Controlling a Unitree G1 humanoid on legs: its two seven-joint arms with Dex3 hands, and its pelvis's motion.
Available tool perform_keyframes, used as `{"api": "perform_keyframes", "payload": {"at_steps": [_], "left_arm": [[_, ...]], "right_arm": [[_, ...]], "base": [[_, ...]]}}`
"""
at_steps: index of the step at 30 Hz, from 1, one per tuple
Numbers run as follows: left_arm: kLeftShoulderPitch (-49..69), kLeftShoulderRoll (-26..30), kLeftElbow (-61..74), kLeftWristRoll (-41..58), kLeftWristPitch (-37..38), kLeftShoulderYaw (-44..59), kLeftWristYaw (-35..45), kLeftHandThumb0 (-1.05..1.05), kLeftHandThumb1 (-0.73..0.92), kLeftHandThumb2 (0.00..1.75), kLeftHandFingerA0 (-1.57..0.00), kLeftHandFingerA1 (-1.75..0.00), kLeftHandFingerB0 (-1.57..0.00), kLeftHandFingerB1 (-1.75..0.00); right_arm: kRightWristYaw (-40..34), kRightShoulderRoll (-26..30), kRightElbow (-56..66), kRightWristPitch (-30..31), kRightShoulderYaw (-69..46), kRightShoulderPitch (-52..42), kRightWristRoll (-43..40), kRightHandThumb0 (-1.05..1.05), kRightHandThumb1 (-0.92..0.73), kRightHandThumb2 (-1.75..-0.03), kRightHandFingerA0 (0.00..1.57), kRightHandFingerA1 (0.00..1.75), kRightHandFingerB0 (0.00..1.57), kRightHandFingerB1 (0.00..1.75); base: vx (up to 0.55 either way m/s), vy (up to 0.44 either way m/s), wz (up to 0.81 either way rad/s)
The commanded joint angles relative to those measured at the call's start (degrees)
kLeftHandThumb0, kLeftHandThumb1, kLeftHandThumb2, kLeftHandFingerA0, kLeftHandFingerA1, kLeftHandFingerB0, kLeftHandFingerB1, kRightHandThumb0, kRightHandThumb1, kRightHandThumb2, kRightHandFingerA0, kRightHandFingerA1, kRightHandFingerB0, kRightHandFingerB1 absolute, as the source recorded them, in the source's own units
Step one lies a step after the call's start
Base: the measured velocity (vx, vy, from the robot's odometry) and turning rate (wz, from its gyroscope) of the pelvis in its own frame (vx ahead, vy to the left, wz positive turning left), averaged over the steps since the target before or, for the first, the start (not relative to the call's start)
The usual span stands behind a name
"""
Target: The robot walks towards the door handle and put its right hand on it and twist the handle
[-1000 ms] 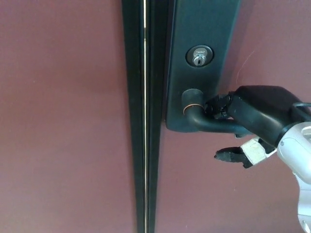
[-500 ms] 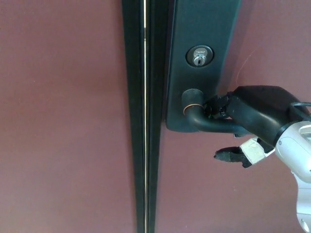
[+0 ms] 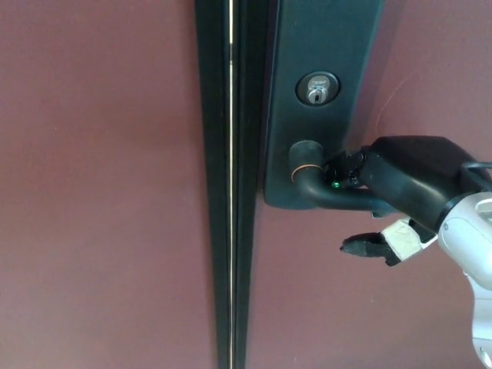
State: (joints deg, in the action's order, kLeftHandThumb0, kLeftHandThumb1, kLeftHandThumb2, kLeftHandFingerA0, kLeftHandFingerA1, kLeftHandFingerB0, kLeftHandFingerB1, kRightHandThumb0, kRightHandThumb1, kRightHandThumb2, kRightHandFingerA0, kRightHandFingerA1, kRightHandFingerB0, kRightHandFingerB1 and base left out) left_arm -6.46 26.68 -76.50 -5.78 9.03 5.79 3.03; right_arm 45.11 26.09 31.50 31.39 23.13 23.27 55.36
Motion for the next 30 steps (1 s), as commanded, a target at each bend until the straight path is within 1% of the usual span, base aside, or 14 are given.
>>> {"api": "perform_keyframes", "payload": {"at_steps": [1, 4, 6, 7, 9, 14, 15, 16, 17, 19, 20, 28, 29, 30], "left_arm": [[0.47, 0.66, 0.1, -0.82, 0.56, -0.35, -0.13, -0.32, 0.59, 0.57, -0.63, -0.46, -0.48, -0.39], [0.51, 0.63, 0.07, -0.54, 0.5, -0.16, -0.1, -0.32, 0.58, 0.57, -0.63, -0.46, -0.48, -0.39], [0.41, 0.54, 0.19, -0.5, 0.13, -0.2, -0.23, -0.32, 0.59, 0.57, -0.62, -0.46, -0.48, -0.39], [0.36, 0.52, 0.16, -0.57, 0.08, -0.25, -0.33, -0.32, 0.59, 0.57, -0.62, -0.46, -0.48, -0.39], [0.47, 0.77, 0.07, -0.87, 0.29, -0.54, -0.2, -0.32, 0.59, 0.57, -0.62, -0.46, -0.49, -0.39], [0.49, 0.79, 0.34, -0.77, 0.33, -0.72, -0.07, -0.32, 0.59, 0.57, -0.62, -0.46, -0.48, -0.39], [0.38, 0.89, 0.31, -0.7, 0.18, -0.69, 0.03, -0.4, 0.48, 0.75, -0.56, -0.56, -0.43, -0.49], [0.38, 0.89, 0.31, -0.7, 0.18, -0.7, 0.03, -0.4, 0.48, 0.75, -0.56, -0.56, -0.43, -0.49], [0.2, 0.81, 0.18, -0.5, 0.0, -0.49, 0.09, -0.4, 0.48, 0.75, -0.56, -0.56, -0.43, -0.49], [0.12, 0.77, 0.12, -0.41, -0.07, -0.41, 0.12, -0.4, 0.48, 0.75, -0.56, -0.56, -0.43, -0.49], [0.06, 0.76, 0.1, -0.49, -0.02, -0.47, 0.03, -0.4, 0.48, 0.75, -0.56, -0.56, -0.43, -0.49], [0.57, 0.68, 0.31, -0.22, 0.68, -0.24, 0.05, -0.4, 0.48, 0.75, -0.56, -0.56, -0.43, -0.49], [0.41, 0.69, 0.19, -0.51, 0.42, -0.48, -0.11, -0.32, 0.58, 0.57, -0.62, -0.46, -0.49, -0.39], [0.33, 0.69, 0.15, -0.63, 0.31, -0.58, -0.18, -0.32, 0.58, 0.57, -0.62, -0.46, -0.49, -0.39]], "right_arm": [[2.83, -0.03, -1.28, -1.22, 0.37, -2.0, -2.17, -0.42, -0.52, -0.56, 0.84, 0.88, 0.78, 0.56], [2.51, -0.32, -1.04, -1.24, -0.15, -2.14, -2.33, -0.33, -0.53, -0.56, 0.82, 0.94, 0.77, 0.56], [1.89, -0.93, -0.68, -0.8, -0.67, -2.64, -2.1, -0.2, -0.65, -0.59, 0.79, 0.94, 0.74, 0.52], [1.82, -1.11, -0.55, -0.74, -0.83, -2.78, -1.94, -0.2, -0.65, -0.59, 0.79, 0.94, 0.74, 0.52], [1.22, -1.85, 0.19, -0.43, -1.13, -3.57, -1.33, -0.16, -0.73, -0.61, 0.79, 0.87, 0.72, 0.5], [-0.97, -4.01, 0.4, -0.59, -1.79, -4.44, -0.5, -0.14, -0.73, -0.61, 0.77, 0.9, 0.76, 0.53], [-1.5, -4.55, 0.3, -0.73, -1.82, -4.54, -0.33, -0.14, -0.74, -0.61, 0.78, 0.89, 0.75, 0.53], [-1.49, -4.64, 0.28, -0.82, -1.88, -4.58, -0.27, -0.14, -0.74, -0.61, 0.78, 0.89, 0.75, 0.53], [-1.84, -4.88, 0.2, -0.95, -1.9, -4.71, -0.23, -0.15, -0.74, -0.61, 0.81, 0.82, 0.75, 0.53], [-1.97, -5.17, 0.13, -1.19, -2.02, -4.85, -0.05, -0.15, -0.74, -0.61, 0.81, 0.82, 0.75, 0.53], [-1.85, -5.14, 0.14, -1.2, -2.17, -4.89, -0.15, -0.15, -0.74, -0.61, 0.78, 0.89, 0.75, 0.54], [-1.18, -5.07, 0.1, -2.42, -2.81, -5.21, -0.33, -0.15, -0.74, -0.61, 0.77, 0.91, 0.75, 0.53], [-1.08, -4.75, 0.26, -2.82, -2.99, -5.16, -0.46, -0.15, -0.74, -0.61, 0.77, 0.91, 0.75, 0.54], [-1.02, -4.62, 0.37, -3.02, -3.11, -5.17, -0.5, -0.15, -0.74, -0.61, 0.77, 0.91, 0.75, 0.54]], "base": [[0.0, 0.0, 0.0], [0.0, 0.0, 0.0], [0.0, 0.0, 0.0], [0.0, 0.0, 0.0], [0.0, 0.0, 0.0], [0.0, 0.0, 0.0], [0.0, 0.0, 0.0], [0.0, 0.0, 0.0], [0.0, 0.0, 0.0], [0.0, 0.0, 0.0], [0.0, 0.0, 0.0], [0.0, 0.0, 0.0], [0.0, 0.0, 0.0], [0.0, 0.0, 0.0]]}}
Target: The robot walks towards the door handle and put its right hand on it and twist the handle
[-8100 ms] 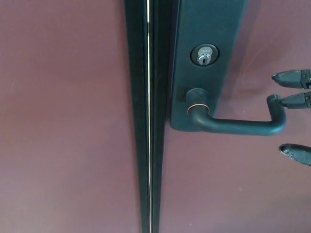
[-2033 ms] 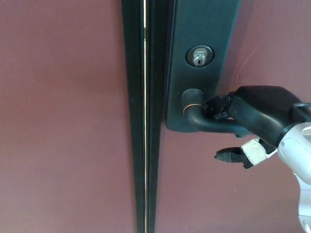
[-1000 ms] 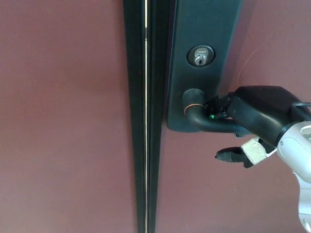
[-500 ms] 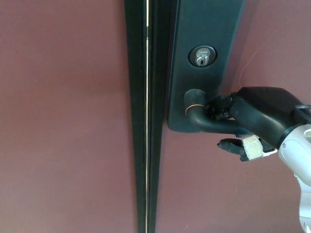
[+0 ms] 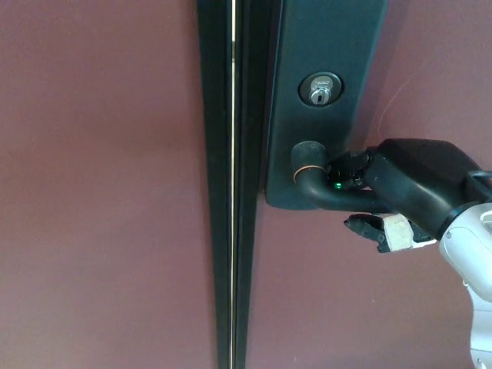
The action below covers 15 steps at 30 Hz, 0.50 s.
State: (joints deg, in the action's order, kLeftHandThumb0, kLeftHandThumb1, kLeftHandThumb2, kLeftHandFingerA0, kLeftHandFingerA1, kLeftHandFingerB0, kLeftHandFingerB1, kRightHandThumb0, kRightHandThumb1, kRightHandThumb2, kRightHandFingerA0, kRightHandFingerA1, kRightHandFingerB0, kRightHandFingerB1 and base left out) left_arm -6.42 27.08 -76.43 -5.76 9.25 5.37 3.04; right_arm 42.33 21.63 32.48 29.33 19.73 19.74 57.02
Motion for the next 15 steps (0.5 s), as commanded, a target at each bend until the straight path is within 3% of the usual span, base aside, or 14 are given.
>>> {"api": "perform_keyframes", "payload": {"at_steps": [1, 3, 4, 6, 7, 15], "left_arm": [[0.28, 0.3, 0.08, -0.66, 0.1, -0.19, -0.18, -0.32, 0.58, 0.57, -0.62, -0.46, -0.49, -0.39], [0.22, 0.31, -0.02, -0.66, 0.0, -0.19, -0.03, -0.32, 0.58, 0.57, -0.62, -0.46, -0.49, -0.39], [0.21, 0.32, -0.03, -0.75, 0.08, -0.27, -0.14, -0.32, 0.58, 0.57, -0.63, -0.46, -0.49, -0.39], [0.19, 0.34, -0.06, -0.88, 0.21, -0.38, -0.3, -0.32, 0.58, 0.57, -0.63, -0.46, -0.49, -0.39], [0.09, 0.23, -0.08, -0.36, -0.01, 0.09, 0.0, -0.31, 0.58, 0.57, -0.64, -0.47, -0.49, -0.39], [-0.12, 0.52, 0.12, -0.25, -0.01, 0.25, 0.67, -0.31, 0.58, 0.57, -0.64, -0.47, -0.49, -0.39]], "right_arm": [[1.79, -0.16, -0.56, -1.0, 0.23, -1.69, -2.14, -0.15, -0.74, -0.61, 0.77, 0.91, 0.75, 0.54], [1.92, -0.01, -0.57, -1.28, 0.18, -1.62, -2.07, -0.15, -0.74, -0.61, 0.78, 0.89, 0.75, 0.54], [3.63, 1.19, -0.09, -1.76, -0.27, -1.13, -2.86, -0.24, -0.39, -0.92, 0.12, 0.51, 0.09, 0.49], [6.27, 3.1, 0.69, -2.44, -0.96, -0.38, -4.16, -0.24, -0.39, -0.92, 0.12, 0.51, 0.09, 0.49], [11.18, 3.75, 2.14, 0.59, -1.96, 1.64, -4.92, -0.68, -0.5, -0.56, 0.01, 0.25, 0.1, 0.25], [18.64, 4.75, 8.42, 5.96, -6.19, 6.22, -6.55, -0.69, -0.5, -0.57, 0.03, 0.24, 0.12, 0.25]], "base": [[0.0, 0.0, 0.0], [0.0, 0.0, 0.0], [0.0, 0.0, 0.0], [0.0, 0.0, 0.0], [0.0, 0.0, 0.0], [0.0, 0.0, 0.0]]}}
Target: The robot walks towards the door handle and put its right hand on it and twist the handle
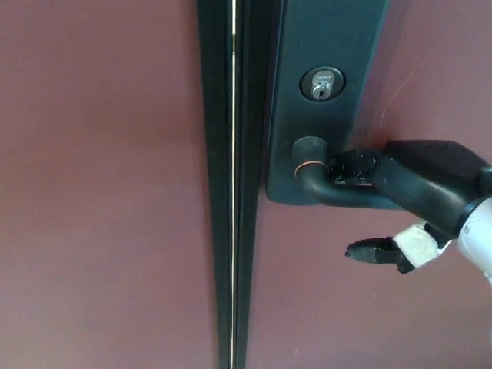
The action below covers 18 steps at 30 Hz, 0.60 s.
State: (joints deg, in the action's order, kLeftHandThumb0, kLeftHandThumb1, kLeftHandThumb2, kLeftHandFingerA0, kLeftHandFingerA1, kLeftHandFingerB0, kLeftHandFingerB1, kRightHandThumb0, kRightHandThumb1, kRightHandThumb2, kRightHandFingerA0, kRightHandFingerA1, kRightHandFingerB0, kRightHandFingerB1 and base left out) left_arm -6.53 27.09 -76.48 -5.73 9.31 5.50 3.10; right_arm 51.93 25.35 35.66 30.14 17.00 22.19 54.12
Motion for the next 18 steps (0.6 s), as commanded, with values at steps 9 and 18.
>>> {"api": "perform_keyframes", "payload": {"at_steps": [9, 18], "left_arm": [[0.55, 0.76, 0.33, -0.65, 0.24, -0.32, 0.64, -0.32, 0.59, 0.57, -0.61, -0.45, -0.49, -0.39], [0.4, 0.33, 0.3, 0.25, 0.14, 0.64, 0.97, -0.32, 0.58, 0.57, -0.6, -0.45, -0.49, -0.39]], "right_arm": [[15.82, 3.45, 11.79, 10.83, -7.49, 7.42, -6.5, -0.68, -0.5, -0.56, 0.01, 0.25, 0.1, 0.25], [20.45, 9.0, 13.5, 15.93, -10.58, 12.86, -11.01, -0.74, -0.51, -0.56, 0.0, 0.23, 0.07, 0.25]], "base": [[0.0, 0.0, 0.0], [0.0, 0.0, 0.0]]}}
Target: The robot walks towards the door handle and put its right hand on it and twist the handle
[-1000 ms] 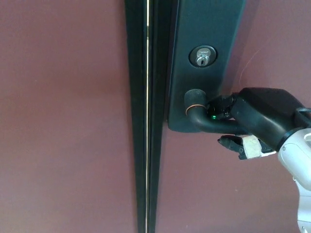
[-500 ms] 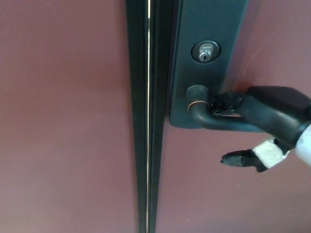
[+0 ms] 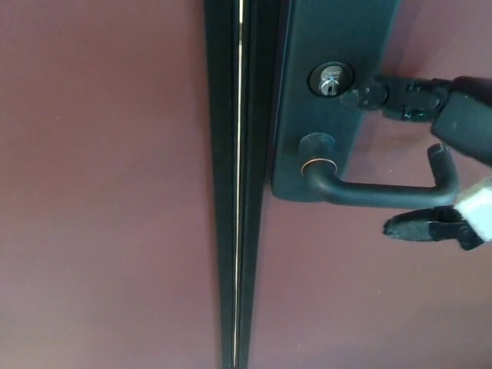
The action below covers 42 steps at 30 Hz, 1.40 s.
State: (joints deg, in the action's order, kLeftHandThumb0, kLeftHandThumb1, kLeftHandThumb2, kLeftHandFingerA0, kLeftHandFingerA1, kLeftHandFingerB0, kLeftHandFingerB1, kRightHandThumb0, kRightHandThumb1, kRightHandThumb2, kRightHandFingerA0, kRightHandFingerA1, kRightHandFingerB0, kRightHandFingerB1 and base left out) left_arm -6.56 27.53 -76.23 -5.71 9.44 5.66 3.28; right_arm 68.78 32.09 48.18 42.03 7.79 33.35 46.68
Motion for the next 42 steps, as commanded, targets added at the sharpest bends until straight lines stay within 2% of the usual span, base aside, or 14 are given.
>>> {"api": "perform_keyframes", "payload": {"at_steps": [1, 12, 13, 15, 16, 21, 22, 23, 24, 27, 33, 34, 35, 42], "left_arm": [[0.45, -0.16, 0.06, 0.23, 0.05, 0.53, 0.75, -0.32, 0.58, 0.57, -0.6, -0.45, -0.49, -0.39], [0.29, 0.18, 0.13, -0.23, 0.2, 0.22, 1.0, -0.32, 0.57, 0.57, -0.59, -0.45, -0.49, -0.39], [0.26, 0.15, 0.1, -0.29, 0.17, 0.17, 0.94, -0.32, 0.57, 0.57, -0.59, -0.45, -0.49, -0.39], [0.08, 0.06, 0.0, -0.29, -0.01, 0.19, 0.93, -0.32, 0.57, 0.57, -0.59, -0.45, -0.49, -0.39], [0.13, 0.15, -0.02, -0.18, 0.0, 0.31, 0.97, -0.32, 0.57, 0.57, -0.6, -0.45, -0.48, -0.39], [0.05, 0.19, -0.11, 0.31, -0.11, 0.86, 1.22, -0.32, 0.57, 0.57, -0.6, -0.45, -0.48, -0.39], [-0.01, 0.14, -0.05, 0.16, -0.07, 0.75, 1.06, -0.32, 0.57, 0.57, -0.6, -0.45, -0.48, -0.39], [-0.06, 0.27, 0.0, 0.1, -0.04, 0.73, 1.11, -0.32, 0.57, 0.57, -0.6, -0.45, -0.48, -0.39], [-0.08, 0.33, 0.01, 0.07, -0.02, 0.73, 1.14, -0.32, 0.57, 0.57, -0.6, -0.45, -0.48, -0.39], [-0.27, 0.42, 0.32, 0.3, 0.19, 0.89, 1.41, -0.32, 0.57, 0.57, -0.59, -0.45, -0.48, -0.39], [-0.57, 0.29, 0.5, 0.83, 0.79, 1.35, 2.03, -0.32, 0.57, 0.57, -0.59, -0.44, -0.49, -0.39], [-0.66, 0.26, 0.51, 0.99, 0.76, 1.54, 2.07, -0.32, 0.57, 0.57, -0.59, -0.45, -0.48, -0.39], [-0.72, 0.34, 0.65, 1.27, 0.83, 1.83, 2.32, -0.33, 0.57, 0.57, -0.59, -0.45, -0.48, -0.39], [-0.79, -0.16, 0.96, 1.33, 1.27, 2.6, 2.8, -0.35, 0.57, 0.57, -0.56, -0.44, -0.48, -0.39]], "right_arm": [[3.61, 2.68, 1.05, 4.43, -1.44, 1.93, -3.93, -0.74, -0.51, -0.56, 0.0, 0.23, 0.07, 0.25], [4.63, 11.34, 5.27, 5.57, -14.13, -0.14, -13.24, -0.78, -0.5, -0.57, 0.0, 0.25, 0.07, 0.25], [4.58, 11.93, 5.77, 5.44, -15.63, -0.92, -14.2, -0.71, -0.4, -0.81, 0.04, 0.19, 0.08, 0.23], [4.57, 13.25, 7.13, 4.94, -20.0, -3.27, -16.56, -0.71, -0.41, -0.81, 0.04, 0.21, 0.08, 0.23], [5.18, 13.64, 8.36, 4.25, -24.72, -5.68, -17.98, -0.77, -0.5, -0.56, 0.05, 0.25, 0.1, 0.25], [6.17, 14.96, 10.98, 2.13, -36.06, -12.51, -22.11, -0.77, -0.5, -0.57, 0.08, 0.26, 0.11, 0.25], [7.48, 15.01, 11.73, 0.13, -41.24, -16.22, -22.88, -0.73, -0.43, -0.79, 0.05, 0.3, 0.09, 0.26], [8.12, 14.7, 11.82, -1.39, -43.96, -18.35, -23.44, -0.76, -0.5, -0.57, 0.09, 0.26, 0.11, 0.25], [8.07, 14.66, 11.82, -2.14, -45.28, -19.47, -24.17, -0.76, -0.5, -0.57, 0.09, 0.26, 0.11, 0.25], [9.38, 11.37, 11.82, -6.72, -55.1, -27.2, -27.23, -0.78, -0.43, -0.67, 0.08, 0.28, 0.12, 0.24], [6.5, 1.74, 11.82, -13.22, -64.74, -40.49, -32.23, -0.78, -0.43, -0.67, 0.08, 0.27, 0.12, 0.24], [5.55, 0.33, 11.82, -14.07, -64.27, -43.1, -32.09, -0.77, -0.43, -0.66, 0.07, 0.27, 0.11, 0.24], [3.46, -2.28, 11.64, -14.74, -62.03, -47.19, -30.51, -0.65, -0.41, -0.82, 0.0, 0.31, 0.11, 0.31], [-11.73, -10.49, -1.25, -22.42, -46.57, -57.98, -20.8, -0.71, -0.46, -0.83, 0.02, 0.37, 0.1, 0.3]], "base": [[0.0, 0.0, 0.0], [0.0, 0.0, 0.0], [0.0, 0.0, 0.0], [0.0, 0.0, 0.0], [0.0, 0.0, 0.0], [0.0, 0.0, 0.0], [0.0, 0.0, 0.0], [0.0, 0.0, 0.0], [0.0, 0.0, 0.0], [0.0, 0.0, 0.0], [0.0, 0.0, 0.0], [0.0, 0.0, 0.0], [0.0, 0.0, 0.0], [0.0, 0.0, 0.0]]}}
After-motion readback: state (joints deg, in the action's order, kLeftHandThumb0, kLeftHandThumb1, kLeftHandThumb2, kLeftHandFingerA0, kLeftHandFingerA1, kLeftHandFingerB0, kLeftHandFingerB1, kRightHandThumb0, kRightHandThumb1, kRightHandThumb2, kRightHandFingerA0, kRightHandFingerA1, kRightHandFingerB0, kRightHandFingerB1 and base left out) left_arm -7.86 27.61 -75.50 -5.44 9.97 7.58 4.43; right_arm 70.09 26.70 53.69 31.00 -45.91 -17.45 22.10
